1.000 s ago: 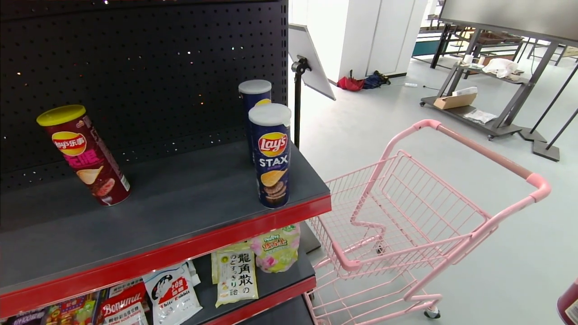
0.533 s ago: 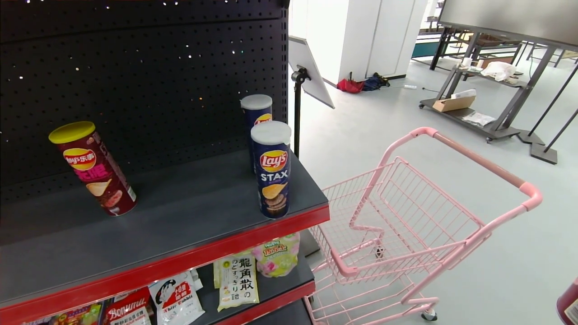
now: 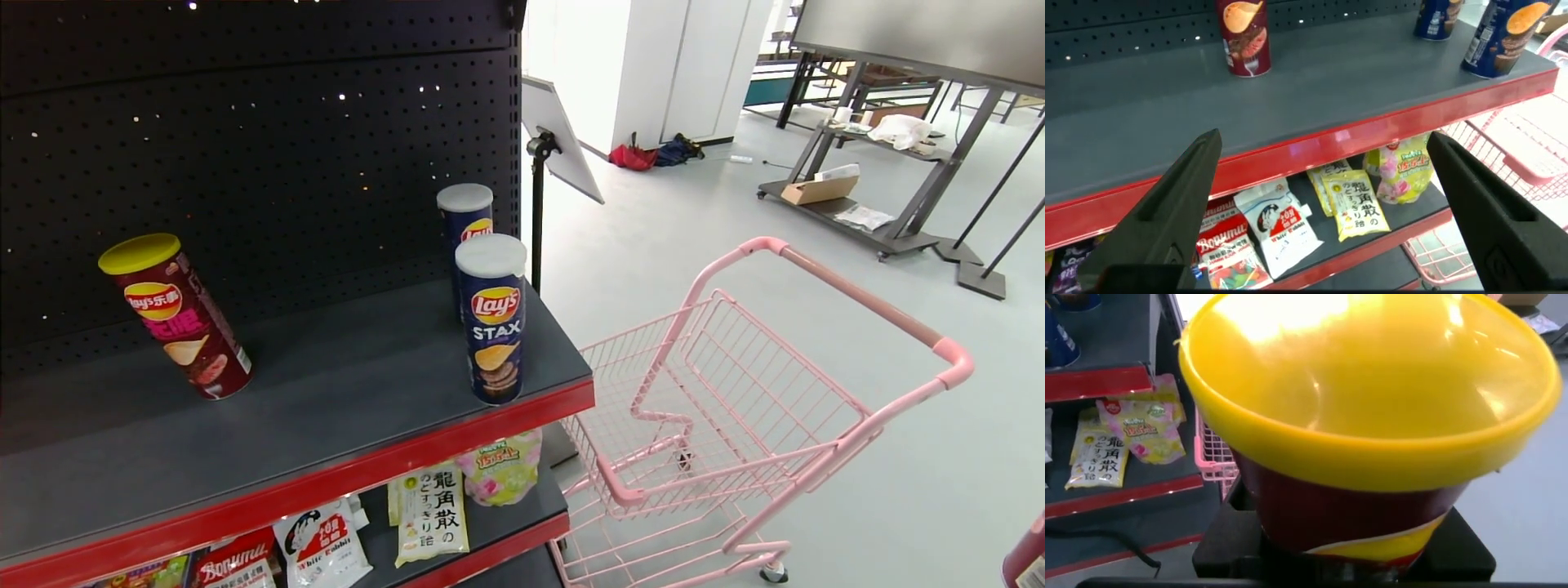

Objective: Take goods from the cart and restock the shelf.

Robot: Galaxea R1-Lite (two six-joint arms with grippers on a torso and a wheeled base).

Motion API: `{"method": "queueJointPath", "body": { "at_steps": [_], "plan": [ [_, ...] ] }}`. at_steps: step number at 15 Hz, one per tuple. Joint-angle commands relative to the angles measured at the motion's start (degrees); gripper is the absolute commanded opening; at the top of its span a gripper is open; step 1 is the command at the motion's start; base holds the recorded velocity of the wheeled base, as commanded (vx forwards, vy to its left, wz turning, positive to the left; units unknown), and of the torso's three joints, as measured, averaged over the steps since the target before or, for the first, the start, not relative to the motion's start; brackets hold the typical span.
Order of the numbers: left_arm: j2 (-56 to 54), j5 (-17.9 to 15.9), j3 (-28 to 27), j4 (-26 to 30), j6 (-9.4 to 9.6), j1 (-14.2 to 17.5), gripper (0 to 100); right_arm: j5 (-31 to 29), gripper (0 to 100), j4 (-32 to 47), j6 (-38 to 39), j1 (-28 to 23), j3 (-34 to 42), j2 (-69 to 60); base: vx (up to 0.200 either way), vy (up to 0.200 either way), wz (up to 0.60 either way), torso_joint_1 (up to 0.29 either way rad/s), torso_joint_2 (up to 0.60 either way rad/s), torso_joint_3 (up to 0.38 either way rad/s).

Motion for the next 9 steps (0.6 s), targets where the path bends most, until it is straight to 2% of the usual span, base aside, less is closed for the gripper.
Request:
{"method": "queueJointPath", "body": {
  "at_steps": [1,4,9],
  "plan": [
    [0.0,0.0,0.0,0.0,0.00,0.0,100,0.0,0,-0.1,-0.2,0.0,1.0,-0.7,0.000,0.000,0.60,0.002,0.00,0.002],
    [0.0,0.0,0.0,0.0,0.00,0.0,100,0.2,0,-0.2,-0.3,0.1,1.1,-0.8,0.000,0.000,0.60,0.007,0.00,-0.001],
    [0.0,0.0,0.0,0.0,0.00,0.0,100,0.2,0,-0.1,-0.3,0.1,2.8,-2.9,0.000,0.000,0.00,0.000,0.00,0.000]
  ]
}}
